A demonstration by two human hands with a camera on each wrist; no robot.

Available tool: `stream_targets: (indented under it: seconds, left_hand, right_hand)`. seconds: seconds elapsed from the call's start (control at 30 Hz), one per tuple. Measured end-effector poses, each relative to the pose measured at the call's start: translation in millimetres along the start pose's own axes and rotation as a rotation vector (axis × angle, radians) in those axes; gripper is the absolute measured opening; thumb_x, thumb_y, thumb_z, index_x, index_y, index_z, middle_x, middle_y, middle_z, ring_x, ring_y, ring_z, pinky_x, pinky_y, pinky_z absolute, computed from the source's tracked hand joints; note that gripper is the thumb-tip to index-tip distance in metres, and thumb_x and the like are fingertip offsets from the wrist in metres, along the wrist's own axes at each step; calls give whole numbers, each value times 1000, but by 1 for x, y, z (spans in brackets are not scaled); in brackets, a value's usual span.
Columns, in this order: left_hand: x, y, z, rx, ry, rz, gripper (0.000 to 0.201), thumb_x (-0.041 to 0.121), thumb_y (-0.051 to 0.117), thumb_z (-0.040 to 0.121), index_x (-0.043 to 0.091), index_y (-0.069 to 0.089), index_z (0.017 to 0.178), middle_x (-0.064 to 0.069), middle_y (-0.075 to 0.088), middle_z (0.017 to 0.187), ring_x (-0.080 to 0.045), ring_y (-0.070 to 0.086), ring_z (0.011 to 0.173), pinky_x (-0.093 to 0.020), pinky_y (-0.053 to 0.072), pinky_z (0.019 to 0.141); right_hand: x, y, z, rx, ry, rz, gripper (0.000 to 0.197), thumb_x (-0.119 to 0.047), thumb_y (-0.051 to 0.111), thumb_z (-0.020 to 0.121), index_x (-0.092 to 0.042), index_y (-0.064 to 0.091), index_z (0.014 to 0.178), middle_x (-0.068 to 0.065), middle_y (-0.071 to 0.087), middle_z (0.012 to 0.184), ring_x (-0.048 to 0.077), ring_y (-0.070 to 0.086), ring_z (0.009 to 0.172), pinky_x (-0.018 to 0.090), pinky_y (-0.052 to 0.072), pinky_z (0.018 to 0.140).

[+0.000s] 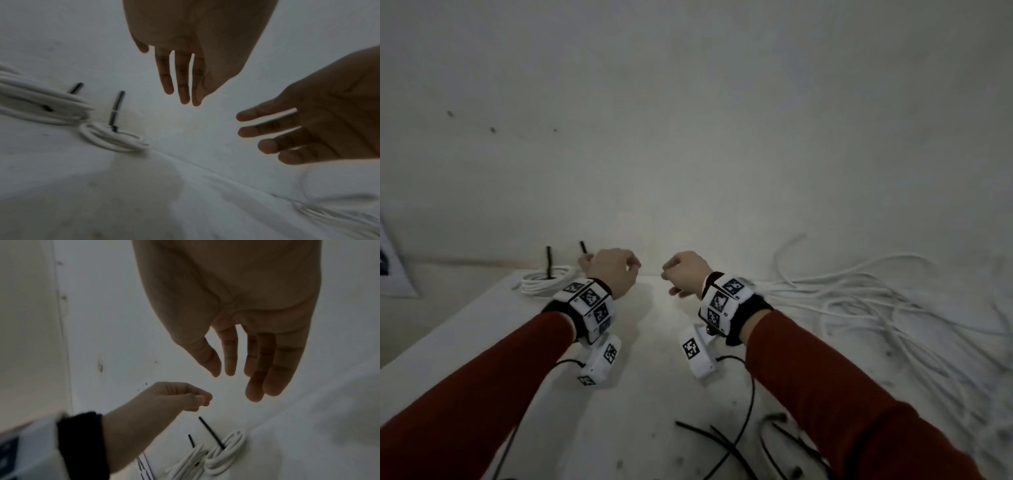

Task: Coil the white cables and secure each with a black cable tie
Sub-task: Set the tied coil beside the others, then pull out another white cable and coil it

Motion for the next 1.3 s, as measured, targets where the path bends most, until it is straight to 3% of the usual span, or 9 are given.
stream_targets:
  seconds: [0.13,0.33,0.57,0.73,0.8,0.93,1.07,1.2,1.3]
  left_hand:
    - [71,-13,-36,-18,238,-199,13,25,54,90,30,65,88,9,61,97,-17,54,108,-36,28,98]
    - [182,-20,-97,-19,454,-110,21,35,45,94,29,66,97,8,62,106,-19,47,113,-41,20,99]
    - [264,2,-154,-263,683,-81,23,35,46,93,30,63,108,5,57,119,-19,45,118,-40,23,99]
    - [296,20,-175,-434,781,11,26,32,48,94,28,62,116,1,54,126,-23,45,121,-40,27,99]
    - [304,27,-181,-518,821,71,30,35,51,93,27,60,120,4,56,128,-21,46,121,-40,25,100]
    - [315,35,-190,-559,841,148,36,39,54,92,25,56,126,4,57,129,-20,48,120,-41,25,104]
    - [321,41,-189,-669,797,170,36,27,63,89,13,62,122,-4,63,120,-25,57,111,-35,44,95]
    - [328,47,-192,-634,819,238,11,15,64,86,8,64,76,-9,62,77,-27,59,73,-35,50,75]
    - [331,29,-184,-623,863,143,19,12,55,92,0,70,97,-14,65,88,-25,56,78,-25,37,72]
  right_hand:
    - [38,-65,-65,127,-47,-308,16,-21,56,90,-17,71,96,7,67,115,27,59,109,33,45,96]
    - [104,-139,-162,133,142,-529,29,-26,57,93,-6,69,110,11,66,117,26,58,112,26,43,86]
    - [163,-167,-227,71,390,-754,57,-44,67,85,-10,52,128,10,52,131,28,51,117,33,43,92]
    - [180,-164,-244,-110,472,-842,54,-55,69,79,-7,62,102,11,61,102,24,56,90,28,41,73]
    - [186,-158,-247,-159,447,-850,45,-48,73,78,-7,69,96,8,65,96,22,54,83,31,44,78]
    - [188,-164,-253,6,351,-816,14,-30,68,84,-17,67,88,0,60,92,22,52,94,44,30,92]
    - [191,-166,-253,-37,289,-823,39,-42,71,82,-22,64,115,-4,61,113,18,52,110,45,31,96]
    - [193,-152,-252,-82,276,-885,31,-39,64,86,-15,68,105,3,65,100,24,56,101,42,33,92]
    - [188,-163,-256,24,210,-818,19,-32,55,92,-16,67,94,3,62,93,24,52,96,42,30,92]
Point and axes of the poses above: each hand's wrist, its own z-axis towards the middle knuckle, its own y-axis out of the palm, x = y × z, the point moved 1 cm from there along z, towards the middle knuckle
